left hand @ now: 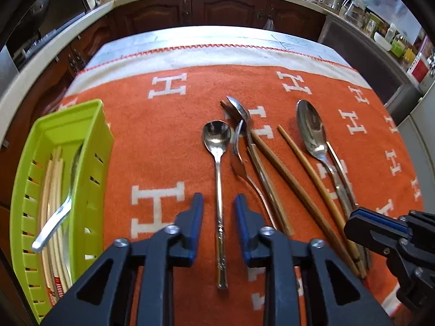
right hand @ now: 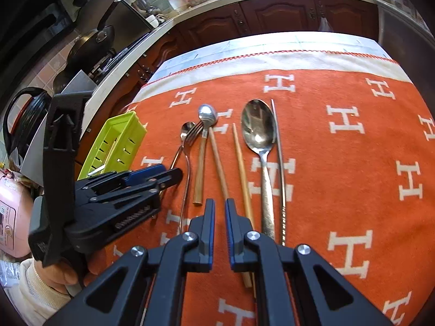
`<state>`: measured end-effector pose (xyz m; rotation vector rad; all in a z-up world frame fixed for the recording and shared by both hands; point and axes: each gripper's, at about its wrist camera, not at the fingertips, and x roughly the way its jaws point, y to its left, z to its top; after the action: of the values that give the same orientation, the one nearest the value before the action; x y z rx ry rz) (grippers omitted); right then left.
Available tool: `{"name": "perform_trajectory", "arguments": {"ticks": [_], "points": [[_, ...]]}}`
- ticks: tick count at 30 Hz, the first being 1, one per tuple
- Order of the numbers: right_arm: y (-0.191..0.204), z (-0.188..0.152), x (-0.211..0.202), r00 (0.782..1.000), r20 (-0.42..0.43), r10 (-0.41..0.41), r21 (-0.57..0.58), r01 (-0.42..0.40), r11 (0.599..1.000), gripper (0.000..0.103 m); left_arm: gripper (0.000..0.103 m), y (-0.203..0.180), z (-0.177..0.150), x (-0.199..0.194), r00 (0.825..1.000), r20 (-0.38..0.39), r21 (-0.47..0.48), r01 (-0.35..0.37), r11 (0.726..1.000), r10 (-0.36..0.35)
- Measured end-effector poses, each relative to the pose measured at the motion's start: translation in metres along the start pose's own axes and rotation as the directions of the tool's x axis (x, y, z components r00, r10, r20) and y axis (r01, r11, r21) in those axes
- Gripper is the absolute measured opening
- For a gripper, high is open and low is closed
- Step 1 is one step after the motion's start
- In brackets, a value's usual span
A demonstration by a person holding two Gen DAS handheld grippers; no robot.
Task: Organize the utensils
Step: 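Grasp a silver spoon with the left gripper while the right grasps a fork, then lower the silver spoon and fork into the green tray and open both grippers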
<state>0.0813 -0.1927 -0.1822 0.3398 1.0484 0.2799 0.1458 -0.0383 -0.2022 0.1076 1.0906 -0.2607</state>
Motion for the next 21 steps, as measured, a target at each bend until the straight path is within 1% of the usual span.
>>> {"name": "perform_trajectory", "arguments": {"ticks": [1,3,8,10,13,17,21], "points": [[0.002,0.001,0.001,1.0,0.001,0.001,-0.004,-0.001,1.0,0.009,0.007,-0.001,0.0,0.0,1.0,0.006,0.003,-0.001,1.0,0.001],[0.004,0.002,0.003,1.0,0.003,0.002,-0.008,-0.002,1.0,0.009,0.003,0.001,0.0,0.0,1.0,0.015,-0.015,0.023,1.0,-0.023],[0.007,0.009,0.008,1.0,0.005,0.007,-0.013,-0.007,1.0,0.009,0.002,0.007,-0.001,-0.004,0.997,0.024,-0.045,0.069,0.997,-0.068],[0.011,0.013,0.01,1.0,0.009,0.011,-0.02,-0.01,1.0,0.009,0.002,0.009,-0.003,-0.01,0.997,0.03,-0.052,0.078,0.996,-0.076],[0.017,0.02,0.014,1.0,0.027,0.012,-0.043,-0.011,0.999,0.01,0.002,0.014,-0.005,-0.032,0.994,0.061,-0.056,0.09,0.994,-0.087],[0.029,0.03,0.023,0.999,0.038,0.013,-0.08,-0.01,0.997,0.011,0.002,0.027,-0.005,-0.073,0.99,0.123,-0.055,0.075,0.996,-0.067],[0.042,0.037,0.038,1.0,0.027,-0.009,-0.114,0.012,0.993,0.011,0.002,0.053,-0.008,-0.113,0.985,0.174,-0.089,0.034,0.995,-0.018]]}}
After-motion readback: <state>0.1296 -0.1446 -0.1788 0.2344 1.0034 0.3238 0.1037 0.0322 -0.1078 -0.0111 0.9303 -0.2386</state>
